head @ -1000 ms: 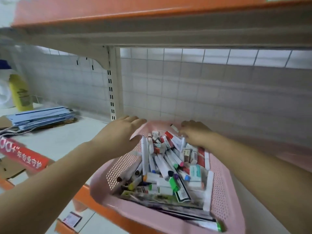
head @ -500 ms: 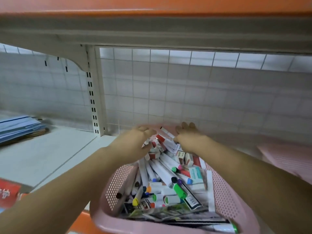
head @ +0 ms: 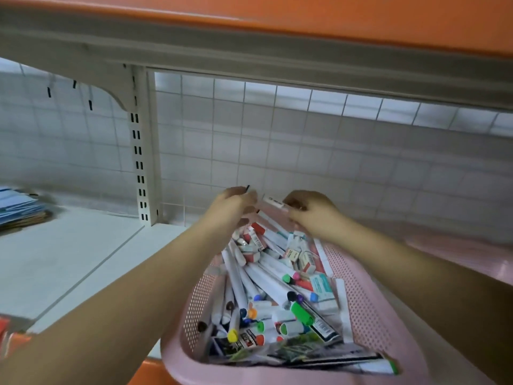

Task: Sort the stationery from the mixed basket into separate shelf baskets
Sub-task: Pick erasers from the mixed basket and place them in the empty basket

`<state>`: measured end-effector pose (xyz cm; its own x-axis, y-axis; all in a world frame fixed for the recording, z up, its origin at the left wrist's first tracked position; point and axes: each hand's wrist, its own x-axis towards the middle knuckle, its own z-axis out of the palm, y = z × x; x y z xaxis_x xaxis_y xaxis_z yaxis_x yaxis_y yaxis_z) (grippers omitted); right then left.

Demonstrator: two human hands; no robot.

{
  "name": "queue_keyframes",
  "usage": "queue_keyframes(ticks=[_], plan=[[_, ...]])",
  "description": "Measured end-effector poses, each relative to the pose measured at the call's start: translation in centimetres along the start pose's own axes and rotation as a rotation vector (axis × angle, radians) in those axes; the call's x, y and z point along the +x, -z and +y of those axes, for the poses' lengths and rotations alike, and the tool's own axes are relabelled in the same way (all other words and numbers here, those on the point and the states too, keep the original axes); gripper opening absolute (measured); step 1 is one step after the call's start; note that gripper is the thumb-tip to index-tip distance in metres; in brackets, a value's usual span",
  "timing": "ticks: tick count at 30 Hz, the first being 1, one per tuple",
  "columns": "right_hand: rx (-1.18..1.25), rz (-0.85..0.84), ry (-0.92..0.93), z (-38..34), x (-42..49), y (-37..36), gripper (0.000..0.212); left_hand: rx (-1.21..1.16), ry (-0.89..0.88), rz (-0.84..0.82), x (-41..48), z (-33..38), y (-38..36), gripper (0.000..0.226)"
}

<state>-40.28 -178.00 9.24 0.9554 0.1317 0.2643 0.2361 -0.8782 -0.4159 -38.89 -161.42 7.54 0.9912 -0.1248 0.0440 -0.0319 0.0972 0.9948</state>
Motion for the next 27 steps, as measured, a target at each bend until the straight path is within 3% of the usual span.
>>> queue_keyframes(ticks=[4,6,9,15,19,23,25,27], plan=[[0.457,-0.146,-0.08,-0.7,-1.1,-2.4,0.015,-0.31,-0.015,-0.038,0.4,-0.7,-0.8,0.025],[0.386,-0.121,-0.135,0.3,-0.3,-3.6,0.025,-0.425,0.003,0.063,0.4,-0.9,0.0,0.018],[0.068,-0.101,-0.18,2.0,1.4,-5.1,0.023,-0.512,0.061,0.209,0.7,-1.7,1.6,0.009],[-0.359,-0.192,-0.132,3.6,3.8,-7.4,0.017,-0.551,0.072,0.149,1.6,-2.2,1.9,0.01],[-0.413,-0.228,-0.112,4.0,4.2,-7.7,0.019,-0.54,0.094,0.071,2.2,-2.6,2.3,0.008],[-0.519,-0.282,-0.064,4.0,4.0,-8.0,0.031,-0.501,0.061,-0.003,1.7,-2.6,2.5,0.021],[-0.529,-0.243,-0.033,3.8,3.6,-8.2,0.031,-0.473,0.054,-0.014,1.4,-2.5,2.4,0.022],[-0.387,-0.132,-0.039,3.7,3.3,-7.9,0.028,-0.466,0.044,-0.012,1.2,-2.4,2.3,0.02]])
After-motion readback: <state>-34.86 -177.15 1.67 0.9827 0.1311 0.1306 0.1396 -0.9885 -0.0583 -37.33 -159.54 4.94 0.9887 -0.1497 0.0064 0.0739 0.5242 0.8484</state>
